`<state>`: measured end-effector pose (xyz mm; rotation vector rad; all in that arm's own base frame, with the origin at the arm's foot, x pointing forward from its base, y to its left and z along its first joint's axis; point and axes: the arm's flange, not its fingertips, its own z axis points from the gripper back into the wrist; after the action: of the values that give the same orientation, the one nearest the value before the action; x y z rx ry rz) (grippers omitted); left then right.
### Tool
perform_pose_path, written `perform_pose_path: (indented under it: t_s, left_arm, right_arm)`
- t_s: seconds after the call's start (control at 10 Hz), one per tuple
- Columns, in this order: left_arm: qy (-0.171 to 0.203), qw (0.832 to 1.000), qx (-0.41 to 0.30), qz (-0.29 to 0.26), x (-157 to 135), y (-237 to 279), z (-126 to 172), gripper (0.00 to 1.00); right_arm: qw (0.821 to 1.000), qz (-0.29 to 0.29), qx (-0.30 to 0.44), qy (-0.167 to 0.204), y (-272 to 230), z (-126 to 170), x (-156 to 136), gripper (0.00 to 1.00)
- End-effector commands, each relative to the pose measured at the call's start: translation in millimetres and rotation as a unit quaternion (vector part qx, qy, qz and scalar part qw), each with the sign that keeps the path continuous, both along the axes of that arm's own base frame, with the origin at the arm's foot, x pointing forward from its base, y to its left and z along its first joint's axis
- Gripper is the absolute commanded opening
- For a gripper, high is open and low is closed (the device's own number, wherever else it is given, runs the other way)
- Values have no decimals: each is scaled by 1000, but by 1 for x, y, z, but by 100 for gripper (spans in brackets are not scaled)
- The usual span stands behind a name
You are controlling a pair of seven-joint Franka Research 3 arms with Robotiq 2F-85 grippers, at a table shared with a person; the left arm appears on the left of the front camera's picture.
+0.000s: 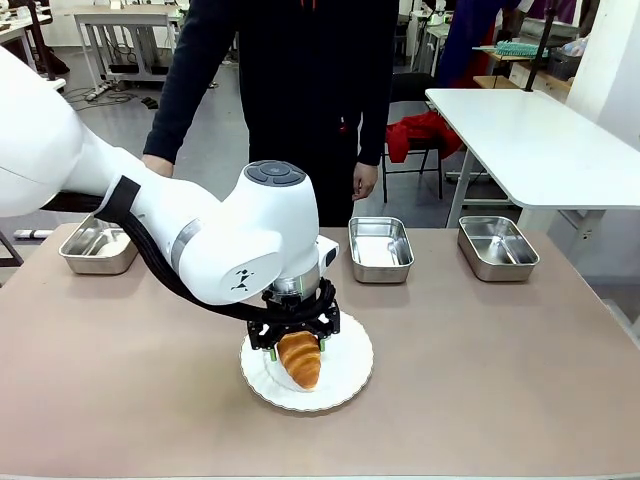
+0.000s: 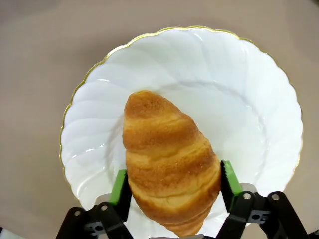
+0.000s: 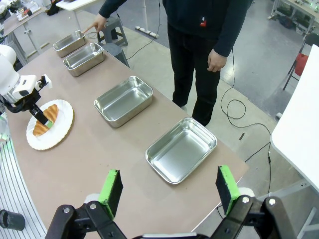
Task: Place the bread in the container.
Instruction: Place the Butter Roll into the Airtight Container indicated by the human.
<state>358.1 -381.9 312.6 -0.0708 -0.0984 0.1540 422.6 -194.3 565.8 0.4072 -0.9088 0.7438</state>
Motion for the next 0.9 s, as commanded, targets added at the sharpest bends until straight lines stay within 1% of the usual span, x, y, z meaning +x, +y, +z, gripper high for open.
perform_pose_path:
  t_s: [0.0,0.1,0.2,0.3,0.4,0.8]
  left_arm:
    - [7,1000,4,-9,5,-3,2,60]
    - [9,1000,10,-10,6,-2,1,75]
    - [9,1000,15,-10,7,-1,-2,40]
    - [-1,998,65,-26,6,-4,-4,55]
    - [3,1000,5,-2,1,0,1,55]
    - [3,1000,5,-2,1,0,1,55]
  right_arm:
    - [1000,0,0,-1,1,1,0,98]
    - [1000,0,0,-1,1,1,0,98]
    - [1000,0,0,-1,1,1,0,98]
    - [1000,0,0,-1,1,1,0,98]
    - [1000,0,0,-1,1,1,0,98]
    - [1000,0,0,-1,1,1,0,98]
